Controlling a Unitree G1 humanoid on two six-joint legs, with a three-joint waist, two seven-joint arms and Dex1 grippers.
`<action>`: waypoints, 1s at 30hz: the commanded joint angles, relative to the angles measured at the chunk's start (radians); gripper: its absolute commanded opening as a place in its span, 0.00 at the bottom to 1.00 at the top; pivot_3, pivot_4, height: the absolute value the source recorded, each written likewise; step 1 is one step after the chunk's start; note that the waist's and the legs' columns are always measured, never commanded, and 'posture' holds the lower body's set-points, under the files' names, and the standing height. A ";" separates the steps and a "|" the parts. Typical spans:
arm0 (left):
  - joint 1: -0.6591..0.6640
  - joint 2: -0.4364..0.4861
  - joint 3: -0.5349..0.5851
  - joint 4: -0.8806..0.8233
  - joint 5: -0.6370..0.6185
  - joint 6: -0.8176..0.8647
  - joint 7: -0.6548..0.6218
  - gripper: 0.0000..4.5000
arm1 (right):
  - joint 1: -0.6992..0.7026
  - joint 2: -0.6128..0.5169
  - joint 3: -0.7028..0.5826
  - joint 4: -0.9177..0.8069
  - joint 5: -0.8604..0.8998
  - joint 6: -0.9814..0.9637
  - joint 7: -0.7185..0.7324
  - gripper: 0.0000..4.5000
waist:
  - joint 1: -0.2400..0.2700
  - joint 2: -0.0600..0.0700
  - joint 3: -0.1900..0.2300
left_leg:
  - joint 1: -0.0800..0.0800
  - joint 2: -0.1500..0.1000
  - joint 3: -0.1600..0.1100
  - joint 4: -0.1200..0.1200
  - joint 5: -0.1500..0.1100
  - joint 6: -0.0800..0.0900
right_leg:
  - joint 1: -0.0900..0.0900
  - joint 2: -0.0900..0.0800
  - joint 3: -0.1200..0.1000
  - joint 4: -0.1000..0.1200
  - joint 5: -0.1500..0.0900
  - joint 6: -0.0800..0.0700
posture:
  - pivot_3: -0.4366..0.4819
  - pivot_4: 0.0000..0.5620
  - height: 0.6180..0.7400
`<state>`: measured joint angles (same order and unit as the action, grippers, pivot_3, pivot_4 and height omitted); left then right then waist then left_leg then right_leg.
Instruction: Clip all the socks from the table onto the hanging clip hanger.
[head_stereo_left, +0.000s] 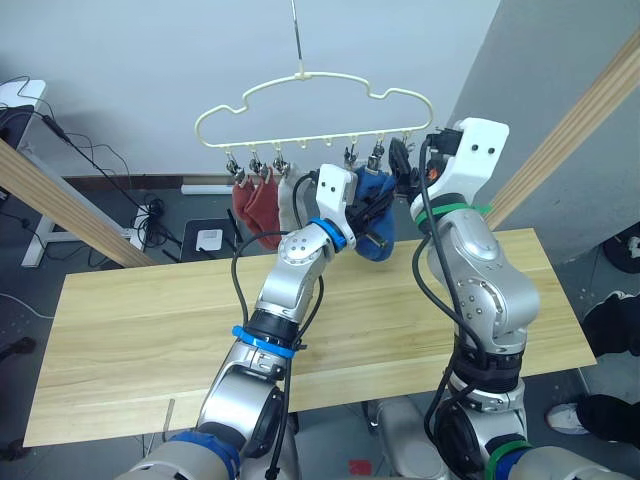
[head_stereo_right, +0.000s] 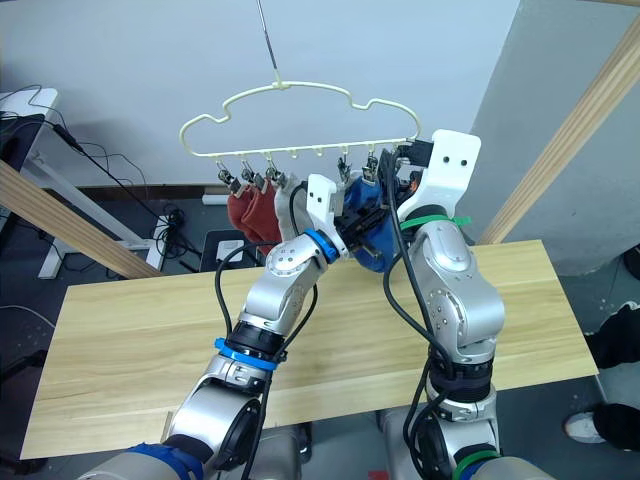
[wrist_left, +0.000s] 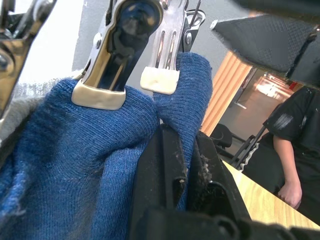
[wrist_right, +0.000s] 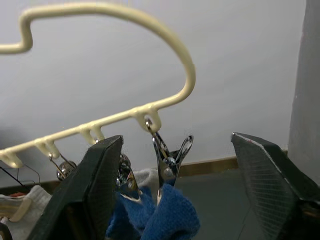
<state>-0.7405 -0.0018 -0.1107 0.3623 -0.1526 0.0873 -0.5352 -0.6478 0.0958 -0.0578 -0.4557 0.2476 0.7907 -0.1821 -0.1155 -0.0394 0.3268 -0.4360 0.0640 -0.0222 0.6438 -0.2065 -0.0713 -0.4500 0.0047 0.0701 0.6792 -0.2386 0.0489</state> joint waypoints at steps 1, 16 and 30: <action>0.005 0.019 -0.023 -0.051 0.003 0.021 -0.033 0.13 | 0.009 -0.014 -0.004 -0.090 0.020 0.006 0.022 0.78 | 0.000 0.000 0.000 | 0.000 0.000 0.000 0.000 0.000 0.000 | 0.000 0.000 0.000 0.000 0.000 0.000 | 0.26 0.52 1.00; 0.170 0.294 -0.066 -0.245 0.001 0.044 -0.275 1.00 | 0.191 -0.388 -0.015 -0.280 0.125 0.124 0.321 0.92 | 0.002 0.000 0.000 | 0.000 0.000 0.000 -0.001 0.000 0.000 | 0.000 0.000 0.000 0.000 0.000 0.000 | 0.31 0.50 1.00; 0.350 0.755 0.137 -0.535 -0.167 0.366 -0.465 1.00 | 0.305 -0.845 -0.183 -0.266 0.289 0.028 0.783 0.99 | 0.012 0.001 -0.001 | 0.001 0.001 0.001 -0.001 0.000 0.000 | 0.000 0.000 0.000 -0.001 -0.001 0.001 | 0.40 0.44 1.00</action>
<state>-0.3984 0.7291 0.0091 -0.1227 -0.3242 0.4194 -1.0088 -0.3411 -0.7322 -0.1887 -0.7141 0.5159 0.8624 0.5599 -0.1035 -0.0386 0.3261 -0.4347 0.0647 -0.0217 0.6431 -0.2065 -0.0713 -0.4496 0.0046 0.0701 0.6780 -0.2394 0.0496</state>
